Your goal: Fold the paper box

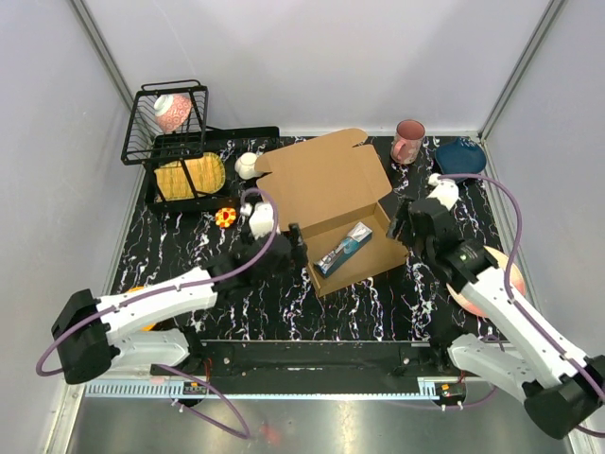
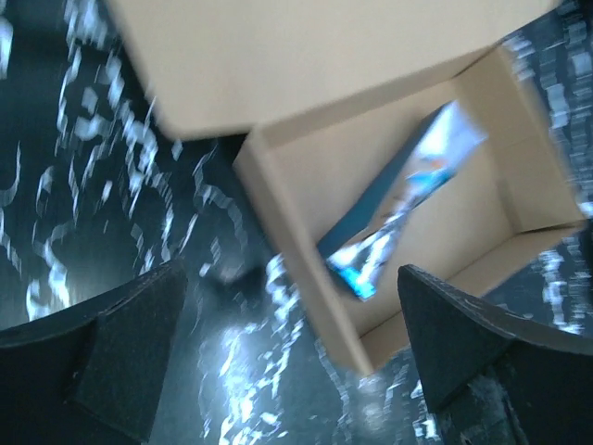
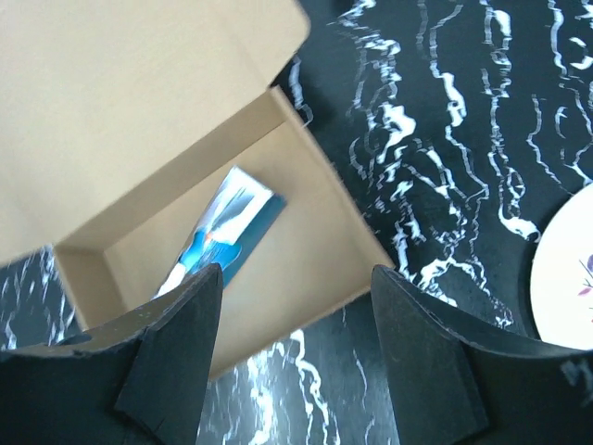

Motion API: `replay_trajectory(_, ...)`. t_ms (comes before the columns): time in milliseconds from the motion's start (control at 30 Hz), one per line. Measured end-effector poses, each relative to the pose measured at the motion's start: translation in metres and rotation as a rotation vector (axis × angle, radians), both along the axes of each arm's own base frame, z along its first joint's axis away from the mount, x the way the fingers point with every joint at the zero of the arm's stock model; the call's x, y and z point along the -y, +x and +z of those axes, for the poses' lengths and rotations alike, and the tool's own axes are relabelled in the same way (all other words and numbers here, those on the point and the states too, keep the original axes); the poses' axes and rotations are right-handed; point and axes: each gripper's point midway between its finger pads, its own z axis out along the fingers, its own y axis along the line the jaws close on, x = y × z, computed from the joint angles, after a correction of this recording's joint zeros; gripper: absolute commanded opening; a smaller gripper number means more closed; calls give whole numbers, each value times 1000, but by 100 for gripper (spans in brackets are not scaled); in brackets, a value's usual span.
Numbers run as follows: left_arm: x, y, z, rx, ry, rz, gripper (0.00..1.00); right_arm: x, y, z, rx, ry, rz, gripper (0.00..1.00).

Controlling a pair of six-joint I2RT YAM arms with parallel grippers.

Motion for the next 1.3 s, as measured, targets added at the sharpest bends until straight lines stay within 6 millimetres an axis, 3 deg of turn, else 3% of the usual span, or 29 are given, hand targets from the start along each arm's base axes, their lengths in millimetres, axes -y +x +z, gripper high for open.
replay_trajectory(133, -31, -24, -80, -126, -1, 112, 99, 26, 33, -22, -24, 48, -130, 70)
replay_trajectory(233, -41, -31, -104, -152, -7, 142, 99, 29, 51, -45, -59, 53, -147, 73)
replay_trajectory(400, -26, -11, -79, -80, -138, 150, 99, 14, 72, -81, -128, 9, -85, 74)
replay_trajectory(533, -32, 10, -57, -27, -257, 189, 99, 13, 82, -106, -171, -31, -72, 75)
replay_trajectory(667, -42, 22, -60, -37, -287, 214, 99, 12, 88, -129, -217, -51, -71, 75)
replay_trajectory(767, -36, 24, -66, -53, -309, 180, 99, 8, 88, -141, -236, -43, -56, 74)
replay_trajectory(967, -34, 21, -83, -103, -321, 145, 99, 2, 73, -161, -275, 18, -44, 72)
replay_trajectory(1167, -47, 30, -80, -102, -332, 173, 99, -5, 36, -175, -307, 137, -57, 70)
replay_trajectory(1300, -64, 37, -70, -81, -327, 207, 99, -22, 16, -171, -305, 172, -16, 73)
